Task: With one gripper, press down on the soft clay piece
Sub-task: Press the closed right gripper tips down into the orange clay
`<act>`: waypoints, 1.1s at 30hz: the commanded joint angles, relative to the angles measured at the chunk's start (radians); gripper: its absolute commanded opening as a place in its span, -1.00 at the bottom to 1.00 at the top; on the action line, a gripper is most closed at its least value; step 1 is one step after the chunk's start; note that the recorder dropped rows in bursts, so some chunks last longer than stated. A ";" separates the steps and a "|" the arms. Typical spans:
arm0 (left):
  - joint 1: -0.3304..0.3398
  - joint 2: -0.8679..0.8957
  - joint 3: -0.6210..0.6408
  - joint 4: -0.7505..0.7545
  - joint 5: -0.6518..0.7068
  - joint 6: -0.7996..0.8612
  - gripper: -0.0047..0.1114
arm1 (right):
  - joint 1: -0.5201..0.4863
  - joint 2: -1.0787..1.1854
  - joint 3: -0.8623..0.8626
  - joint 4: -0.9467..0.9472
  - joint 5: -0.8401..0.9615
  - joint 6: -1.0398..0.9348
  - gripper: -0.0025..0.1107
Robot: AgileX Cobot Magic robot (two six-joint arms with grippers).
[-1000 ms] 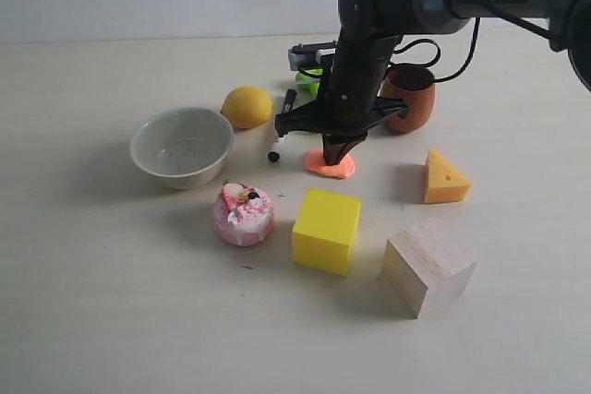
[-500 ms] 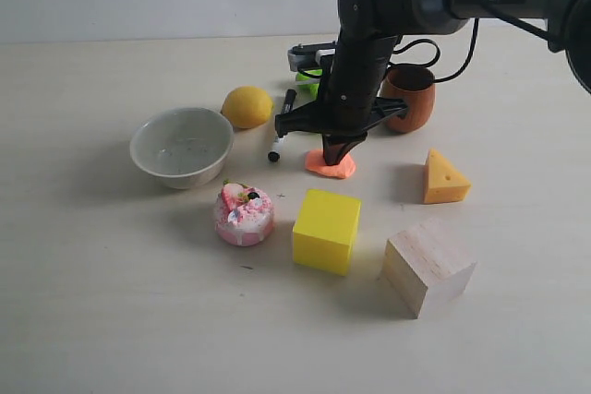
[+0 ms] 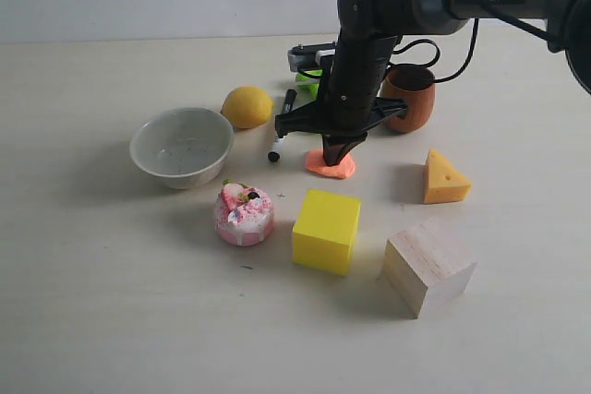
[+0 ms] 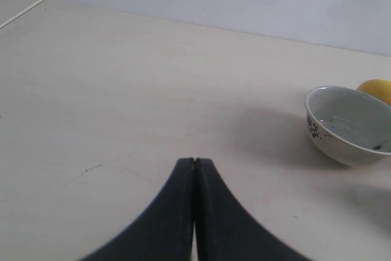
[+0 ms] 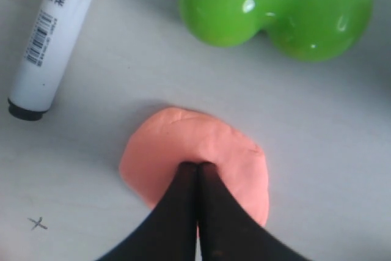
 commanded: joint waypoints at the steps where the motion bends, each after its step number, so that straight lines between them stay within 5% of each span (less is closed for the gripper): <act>1: -0.001 -0.005 -0.003 -0.006 -0.016 -0.006 -0.92 | 0.008 0.096 0.038 -0.020 0.043 -0.003 -0.96; 33: -0.001 -0.005 -0.003 -0.006 -0.016 -0.006 -0.92 | 0.008 -0.021 0.038 -0.045 0.020 -0.012 -0.96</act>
